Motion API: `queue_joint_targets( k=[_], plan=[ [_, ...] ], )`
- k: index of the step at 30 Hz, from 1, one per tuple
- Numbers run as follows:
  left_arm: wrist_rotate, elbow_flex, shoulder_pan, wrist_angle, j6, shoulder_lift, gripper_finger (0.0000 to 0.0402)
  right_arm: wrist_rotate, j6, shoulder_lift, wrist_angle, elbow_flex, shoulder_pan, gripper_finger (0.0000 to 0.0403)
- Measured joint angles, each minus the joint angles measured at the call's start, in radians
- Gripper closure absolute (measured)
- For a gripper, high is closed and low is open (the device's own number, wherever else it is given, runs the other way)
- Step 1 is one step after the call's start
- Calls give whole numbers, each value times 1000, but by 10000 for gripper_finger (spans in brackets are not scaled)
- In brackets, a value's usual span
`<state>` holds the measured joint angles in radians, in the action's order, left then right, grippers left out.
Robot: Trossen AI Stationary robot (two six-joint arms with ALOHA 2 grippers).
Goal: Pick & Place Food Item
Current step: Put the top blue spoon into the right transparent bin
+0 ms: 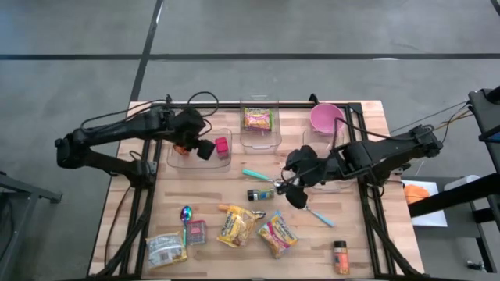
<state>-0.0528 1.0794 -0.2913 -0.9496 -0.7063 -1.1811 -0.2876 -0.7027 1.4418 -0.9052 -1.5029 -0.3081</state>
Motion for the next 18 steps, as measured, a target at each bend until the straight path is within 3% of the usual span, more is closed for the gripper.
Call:
queue_joint_targets(
  k=[4,10,14,18],
  plan=[
    [31,-1,84,99,0,46,159,38,4,0,-50,15,52,53],
    [215,-25,272,383,62,110,159,153,113,35,-62,53,175,53],
    [211,-63,323,481,105,120,159,211,199,99,-55,55,233,53],
    [206,-72,340,469,106,122,159,210,268,179,-43,55,266,53]
  ],
)
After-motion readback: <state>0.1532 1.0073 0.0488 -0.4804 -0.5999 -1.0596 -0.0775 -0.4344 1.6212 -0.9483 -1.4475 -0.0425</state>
